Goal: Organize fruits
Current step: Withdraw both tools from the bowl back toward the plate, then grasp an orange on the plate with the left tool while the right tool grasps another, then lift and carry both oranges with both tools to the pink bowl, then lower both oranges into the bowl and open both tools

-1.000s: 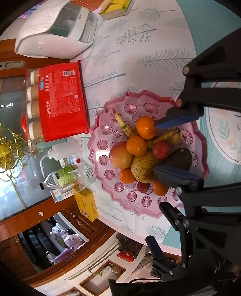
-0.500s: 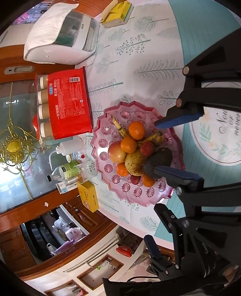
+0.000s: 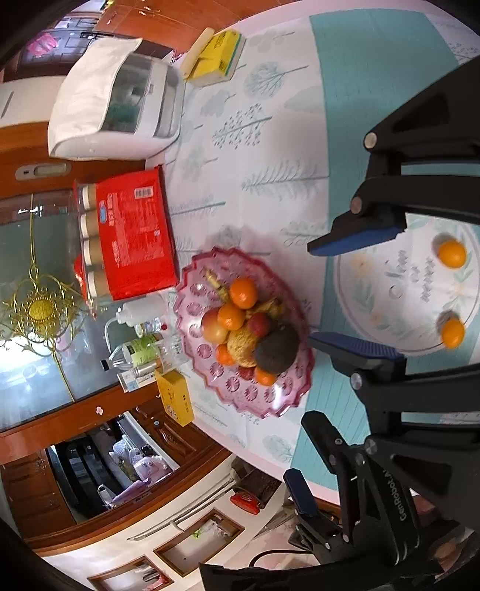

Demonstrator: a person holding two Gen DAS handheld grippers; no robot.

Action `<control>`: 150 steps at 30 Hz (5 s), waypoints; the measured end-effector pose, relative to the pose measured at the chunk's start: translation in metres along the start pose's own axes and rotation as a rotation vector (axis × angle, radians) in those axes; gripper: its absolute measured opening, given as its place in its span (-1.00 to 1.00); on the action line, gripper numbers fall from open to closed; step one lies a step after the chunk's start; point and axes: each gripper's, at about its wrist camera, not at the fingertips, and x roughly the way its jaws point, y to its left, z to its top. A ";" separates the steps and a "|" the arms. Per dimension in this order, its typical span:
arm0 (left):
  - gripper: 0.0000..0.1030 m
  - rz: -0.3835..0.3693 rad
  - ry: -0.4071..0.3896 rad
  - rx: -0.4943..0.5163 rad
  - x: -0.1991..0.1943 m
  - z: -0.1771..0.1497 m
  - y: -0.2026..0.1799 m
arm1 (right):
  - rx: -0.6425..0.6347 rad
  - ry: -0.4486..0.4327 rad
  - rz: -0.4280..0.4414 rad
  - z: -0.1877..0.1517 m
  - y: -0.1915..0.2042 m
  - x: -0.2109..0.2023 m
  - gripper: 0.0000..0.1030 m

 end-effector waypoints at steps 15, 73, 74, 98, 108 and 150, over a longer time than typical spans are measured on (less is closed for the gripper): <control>0.73 -0.035 0.041 0.069 0.010 -0.064 -0.048 | 0.031 0.088 -0.053 -0.074 -0.040 0.003 -0.16; -0.35 -0.171 0.242 0.028 0.077 -0.160 -0.066 | -0.052 0.236 -0.042 -0.151 -0.026 0.067 -0.41; -0.35 -0.171 0.243 0.027 0.077 -0.160 -0.065 | -0.052 0.236 -0.041 -0.151 -0.026 0.067 -0.41; -0.36 -0.089 0.134 0.045 0.012 -0.089 -0.009 | -0.152 0.163 0.052 -0.098 0.035 0.031 -0.42; -0.36 -0.049 -0.023 0.043 -0.032 -0.001 0.028 | -0.188 0.008 0.066 -0.013 0.058 -0.009 -0.43; -0.35 0.044 0.119 0.065 0.161 0.126 0.083 | -0.060 0.096 -0.023 0.127 0.047 0.179 -0.41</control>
